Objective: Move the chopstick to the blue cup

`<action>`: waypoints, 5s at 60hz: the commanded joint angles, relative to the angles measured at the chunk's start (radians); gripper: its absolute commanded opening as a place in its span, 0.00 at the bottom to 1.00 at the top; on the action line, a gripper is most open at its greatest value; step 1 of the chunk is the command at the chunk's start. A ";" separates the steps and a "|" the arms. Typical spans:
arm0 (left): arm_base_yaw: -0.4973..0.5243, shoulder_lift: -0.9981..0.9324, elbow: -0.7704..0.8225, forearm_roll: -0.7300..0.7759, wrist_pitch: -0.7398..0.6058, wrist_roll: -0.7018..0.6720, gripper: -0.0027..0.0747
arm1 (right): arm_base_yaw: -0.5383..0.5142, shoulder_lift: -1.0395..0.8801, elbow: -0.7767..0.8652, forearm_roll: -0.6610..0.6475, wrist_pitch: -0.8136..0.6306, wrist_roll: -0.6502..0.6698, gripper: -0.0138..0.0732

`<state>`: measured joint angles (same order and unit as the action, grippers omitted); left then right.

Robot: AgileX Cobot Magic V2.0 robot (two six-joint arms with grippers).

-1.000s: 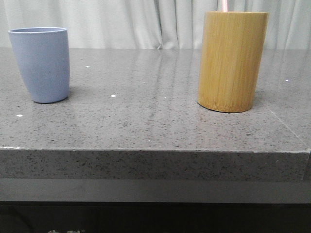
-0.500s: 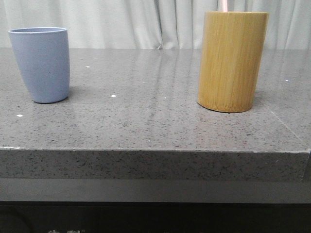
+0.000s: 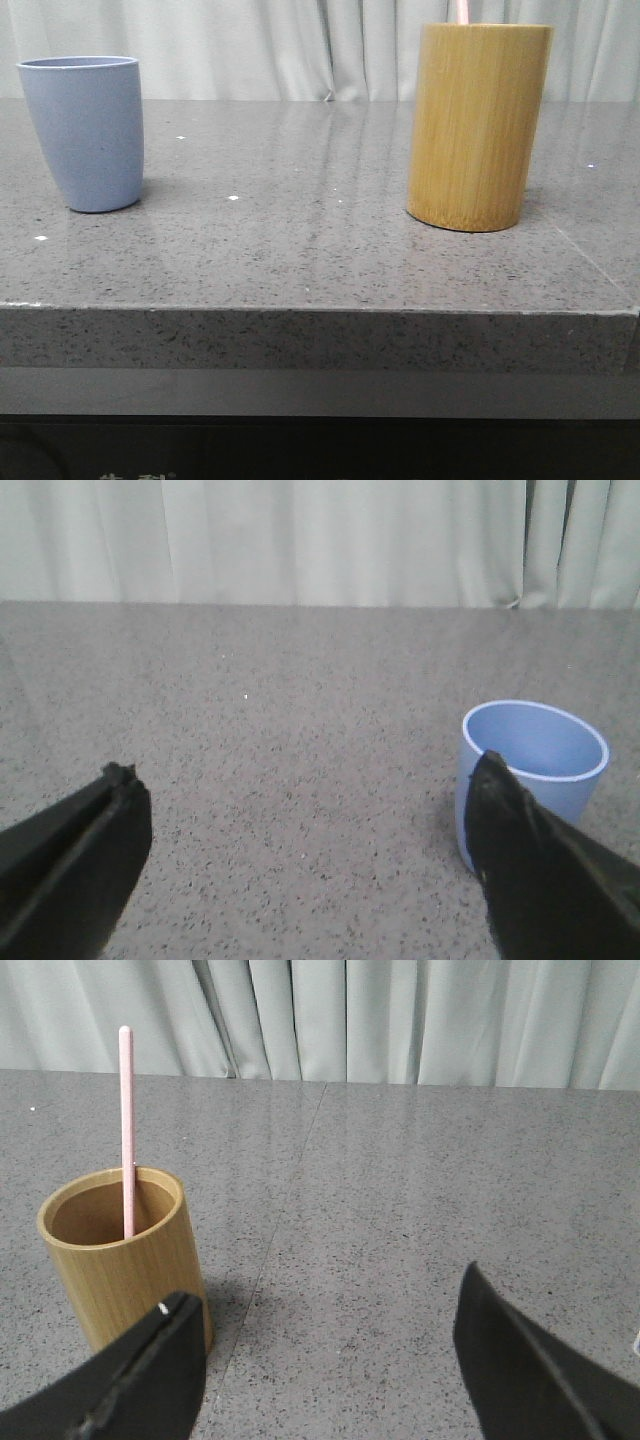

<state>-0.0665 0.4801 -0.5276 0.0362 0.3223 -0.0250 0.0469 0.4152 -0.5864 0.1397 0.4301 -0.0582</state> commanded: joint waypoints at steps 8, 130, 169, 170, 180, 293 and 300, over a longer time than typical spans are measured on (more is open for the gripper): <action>-0.066 0.235 -0.252 0.001 0.087 0.061 0.82 | -0.002 0.015 -0.036 0.004 -0.075 -0.004 0.78; -0.615 1.249 -1.322 -0.108 0.946 0.054 0.01 | -0.002 0.015 -0.036 0.003 -0.075 -0.004 0.78; -0.724 1.376 -1.390 -0.108 0.946 0.054 0.18 | -0.002 0.015 -0.036 0.003 -0.075 -0.004 0.78; -0.724 1.376 -1.390 -0.108 0.946 0.054 0.21 | -0.002 0.015 -0.036 0.003 -0.075 -0.004 0.78; -0.724 1.374 -1.390 -0.108 0.946 0.054 0.50 | -0.002 0.015 -0.036 0.003 -0.075 -0.004 0.78; -0.065 -0.284 0.024 0.044 0.209 -0.026 0.01 | -0.002 0.023 -0.036 0.035 -0.079 -0.004 0.78; -0.065 -0.403 0.078 0.042 0.208 -0.026 0.01 | -0.002 0.069 -0.042 0.053 -0.086 -0.006 0.78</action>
<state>-0.1352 0.1375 -0.4597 0.0858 0.6314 -0.0411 0.0469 0.4382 -0.5881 0.1729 0.4352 -0.0582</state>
